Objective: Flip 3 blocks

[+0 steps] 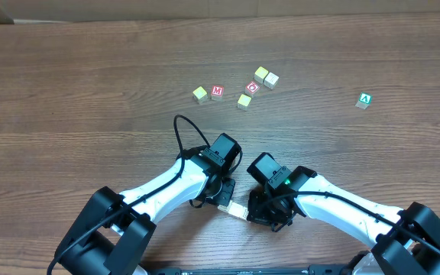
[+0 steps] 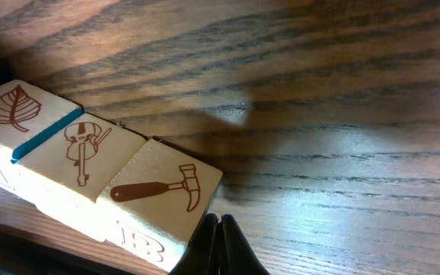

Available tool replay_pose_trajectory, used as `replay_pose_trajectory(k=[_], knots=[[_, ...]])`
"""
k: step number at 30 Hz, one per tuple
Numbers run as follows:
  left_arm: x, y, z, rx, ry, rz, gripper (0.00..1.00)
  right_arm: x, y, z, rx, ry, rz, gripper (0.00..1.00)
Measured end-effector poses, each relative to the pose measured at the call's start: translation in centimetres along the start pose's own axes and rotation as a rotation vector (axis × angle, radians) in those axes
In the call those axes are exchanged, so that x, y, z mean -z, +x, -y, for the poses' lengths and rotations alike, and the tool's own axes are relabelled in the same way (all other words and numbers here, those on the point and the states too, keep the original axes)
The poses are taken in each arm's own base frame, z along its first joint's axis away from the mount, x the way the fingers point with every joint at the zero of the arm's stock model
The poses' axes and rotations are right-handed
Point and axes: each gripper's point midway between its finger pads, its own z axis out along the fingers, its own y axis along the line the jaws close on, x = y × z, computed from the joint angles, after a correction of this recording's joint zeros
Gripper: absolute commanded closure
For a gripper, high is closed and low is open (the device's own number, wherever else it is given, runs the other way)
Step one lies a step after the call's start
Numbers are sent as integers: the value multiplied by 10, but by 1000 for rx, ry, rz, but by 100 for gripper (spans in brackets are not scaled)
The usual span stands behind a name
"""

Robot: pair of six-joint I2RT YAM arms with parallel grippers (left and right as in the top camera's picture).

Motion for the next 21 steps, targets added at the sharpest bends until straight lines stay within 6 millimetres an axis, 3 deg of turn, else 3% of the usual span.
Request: replay_pose_trajectory(k=[7,21], knots=[[-1,-1,-2,-39,-13,-3,96,-3,5,-4,-15,-2,-2,96],[-3,-23,2,-39,-10,39,96,-7,11,-9,-85,-12,-11,96]])
